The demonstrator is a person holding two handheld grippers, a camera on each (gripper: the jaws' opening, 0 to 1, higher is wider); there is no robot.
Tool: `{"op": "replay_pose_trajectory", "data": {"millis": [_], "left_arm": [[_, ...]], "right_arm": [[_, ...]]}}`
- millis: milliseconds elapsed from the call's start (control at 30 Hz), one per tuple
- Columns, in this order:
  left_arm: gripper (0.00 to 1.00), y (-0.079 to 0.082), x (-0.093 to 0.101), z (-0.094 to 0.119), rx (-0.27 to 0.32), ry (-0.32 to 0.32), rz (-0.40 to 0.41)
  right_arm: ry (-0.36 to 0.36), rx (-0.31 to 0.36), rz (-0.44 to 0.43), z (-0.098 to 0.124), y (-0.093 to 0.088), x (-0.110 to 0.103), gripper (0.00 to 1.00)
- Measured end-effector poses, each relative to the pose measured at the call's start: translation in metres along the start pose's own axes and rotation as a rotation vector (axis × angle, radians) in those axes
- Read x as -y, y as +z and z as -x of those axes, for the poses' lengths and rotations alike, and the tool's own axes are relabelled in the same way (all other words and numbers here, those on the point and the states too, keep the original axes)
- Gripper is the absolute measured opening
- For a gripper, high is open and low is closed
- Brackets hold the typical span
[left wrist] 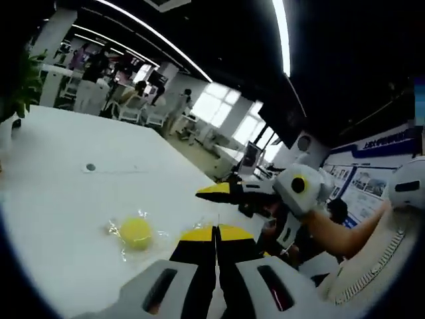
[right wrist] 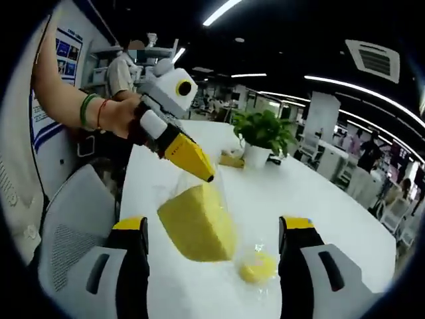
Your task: Compare the silicone blocks by pressing each to a similar depth, holding the contact briefly, and releasing to observe deformation and rebound differences across the visible hardness samples.
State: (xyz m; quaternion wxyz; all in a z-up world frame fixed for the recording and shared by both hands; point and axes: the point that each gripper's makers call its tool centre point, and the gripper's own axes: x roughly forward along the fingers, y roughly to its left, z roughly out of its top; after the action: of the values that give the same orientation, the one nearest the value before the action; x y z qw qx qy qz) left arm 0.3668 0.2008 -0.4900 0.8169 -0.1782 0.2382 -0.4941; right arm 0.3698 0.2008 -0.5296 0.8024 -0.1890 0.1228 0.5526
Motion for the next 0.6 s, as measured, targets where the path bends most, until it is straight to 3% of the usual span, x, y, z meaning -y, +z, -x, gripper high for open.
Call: {"op": "replay_pose_trajectory", "data": {"millis": [333,600], "left_arm": [[0.00,0.003,0.011,-0.009,-0.052,-0.058,-0.078],[0.00,0.005,0.016,-0.011,-0.074,-0.095,-0.118]], "right_arm": [[0.114,-0.080,0.066,-0.021,-0.011,-0.011,0.67],[0.155,-0.086,0.078,-0.025,-0.012,-0.015,0.54]]}}
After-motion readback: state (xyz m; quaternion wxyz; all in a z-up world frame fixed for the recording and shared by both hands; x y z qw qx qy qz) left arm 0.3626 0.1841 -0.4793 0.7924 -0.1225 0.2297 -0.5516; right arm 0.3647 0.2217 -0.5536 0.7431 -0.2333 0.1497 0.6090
